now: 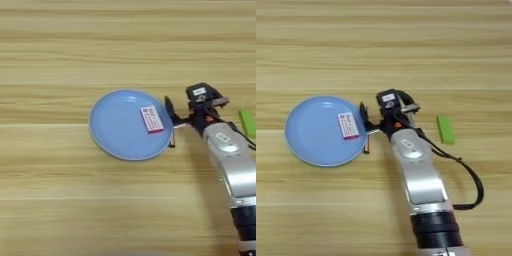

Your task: Move the objects on the table

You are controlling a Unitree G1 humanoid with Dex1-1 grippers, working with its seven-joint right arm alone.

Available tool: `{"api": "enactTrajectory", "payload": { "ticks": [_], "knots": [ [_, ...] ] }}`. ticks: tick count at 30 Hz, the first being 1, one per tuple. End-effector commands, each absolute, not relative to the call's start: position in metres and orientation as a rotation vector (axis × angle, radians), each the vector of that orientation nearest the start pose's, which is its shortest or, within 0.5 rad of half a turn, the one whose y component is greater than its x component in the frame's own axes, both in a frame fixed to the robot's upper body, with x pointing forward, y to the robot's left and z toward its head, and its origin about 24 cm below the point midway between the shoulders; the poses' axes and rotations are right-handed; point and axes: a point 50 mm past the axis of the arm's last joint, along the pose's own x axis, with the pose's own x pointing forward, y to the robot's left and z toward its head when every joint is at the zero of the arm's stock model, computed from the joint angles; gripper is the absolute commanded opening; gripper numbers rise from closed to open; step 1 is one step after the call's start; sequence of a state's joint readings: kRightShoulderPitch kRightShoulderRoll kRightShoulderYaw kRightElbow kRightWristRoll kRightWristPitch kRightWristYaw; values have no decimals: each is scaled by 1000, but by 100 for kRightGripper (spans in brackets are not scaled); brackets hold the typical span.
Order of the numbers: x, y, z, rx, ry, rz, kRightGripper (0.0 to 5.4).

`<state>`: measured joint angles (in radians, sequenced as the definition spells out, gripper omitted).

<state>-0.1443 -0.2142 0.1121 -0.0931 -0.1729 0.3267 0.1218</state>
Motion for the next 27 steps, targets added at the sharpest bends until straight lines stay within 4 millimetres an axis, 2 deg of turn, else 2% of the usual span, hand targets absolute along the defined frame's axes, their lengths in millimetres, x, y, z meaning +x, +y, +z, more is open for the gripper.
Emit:
{"api": "enactTrajectory", "payload": {
  "ticks": [1,17,27],
  "knots": [
    [285,-124,99,-450,-76,244,537],
    [273,-60,80,-501,-79,445,537],
    [272,-41,73,-507,-65,507,537]
  ]
}}
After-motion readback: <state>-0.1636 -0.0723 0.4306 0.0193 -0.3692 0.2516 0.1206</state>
